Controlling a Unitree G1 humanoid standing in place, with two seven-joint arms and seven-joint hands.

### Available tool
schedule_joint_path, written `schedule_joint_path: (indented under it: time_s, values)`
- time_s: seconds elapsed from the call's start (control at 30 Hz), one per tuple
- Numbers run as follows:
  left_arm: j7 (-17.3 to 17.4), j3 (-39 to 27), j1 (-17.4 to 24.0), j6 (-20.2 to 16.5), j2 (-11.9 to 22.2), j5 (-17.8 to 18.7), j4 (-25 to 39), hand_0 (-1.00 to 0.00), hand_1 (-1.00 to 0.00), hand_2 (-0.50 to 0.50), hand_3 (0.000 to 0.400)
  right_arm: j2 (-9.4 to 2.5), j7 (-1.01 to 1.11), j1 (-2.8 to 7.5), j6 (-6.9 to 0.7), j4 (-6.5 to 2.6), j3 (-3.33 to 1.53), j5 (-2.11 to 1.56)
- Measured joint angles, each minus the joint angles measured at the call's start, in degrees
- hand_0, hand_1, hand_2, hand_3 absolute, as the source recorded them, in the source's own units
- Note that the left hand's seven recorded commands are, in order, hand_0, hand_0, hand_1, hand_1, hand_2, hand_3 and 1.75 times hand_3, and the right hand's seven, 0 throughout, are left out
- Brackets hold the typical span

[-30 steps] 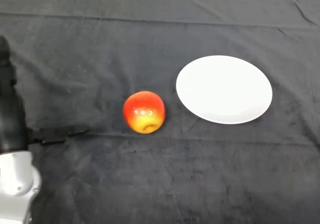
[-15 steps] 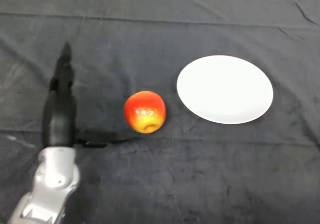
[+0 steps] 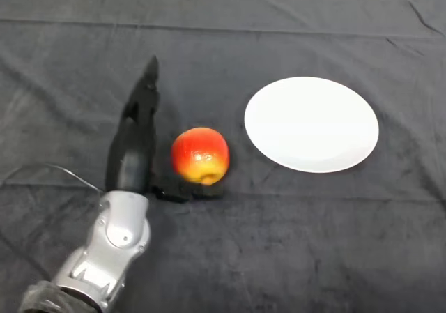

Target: Move the apple to the plate

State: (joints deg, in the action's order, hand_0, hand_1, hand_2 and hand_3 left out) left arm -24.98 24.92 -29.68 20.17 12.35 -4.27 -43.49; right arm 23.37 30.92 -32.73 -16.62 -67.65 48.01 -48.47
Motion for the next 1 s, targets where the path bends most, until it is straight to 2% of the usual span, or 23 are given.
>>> schedule_joint_path:
  time_s: [0.3,0.33,0.37,0.4,0.47,0.5,1.0]
  values:
    - [0.11,4.94,-5.77,1.87,-1.36,3.33,-6.42,0.00,0.00,0.00,0.000,0.00,0.00,0.00,0.00,0.00,0.00,0.00]
    - [0.15,5.62,-5.86,2.08,-1.37,3.89,-6.60,-0.37,0.00,-0.18,0.147,0.00,0.00,0.00,0.00,0.00,0.00,0.00]
    - [0.21,6.04,-5.87,2.43,-1.53,4.05,-7.04,-0.70,-0.07,-0.32,0.281,0.00,0.00,0.00,0.00,0.00,0.00,0.00]
    - [0.27,6.22,-5.87,2.50,-1.77,4.11,-7.57,-1.00,-0.65,-0.18,0.400,0.00,0.00,0.00,0.00,0.00,0.00,0.00]
    - [0.41,6.74,-5.87,2.53,-2.18,4.58,-9.03,-1.00,-0.98,-0.01,0.400,0.00,0.00,0.00,0.00,0.00,0.00,0.00]
    - [0.46,7.29,-5.87,2.60,-2.15,4.94,-9.39,-1.00,-1.00,0.00,0.400,0.00,0.00,0.00,0.00,0.00,0.00,0.00]
    - [0.81,10.30,-7.72,4.11,-2.06,6.45,-11.42,-1.00,-1.00,0.00,0.400,0.00,0.01,0.00,0.00,0.00,0.00,-0.02]
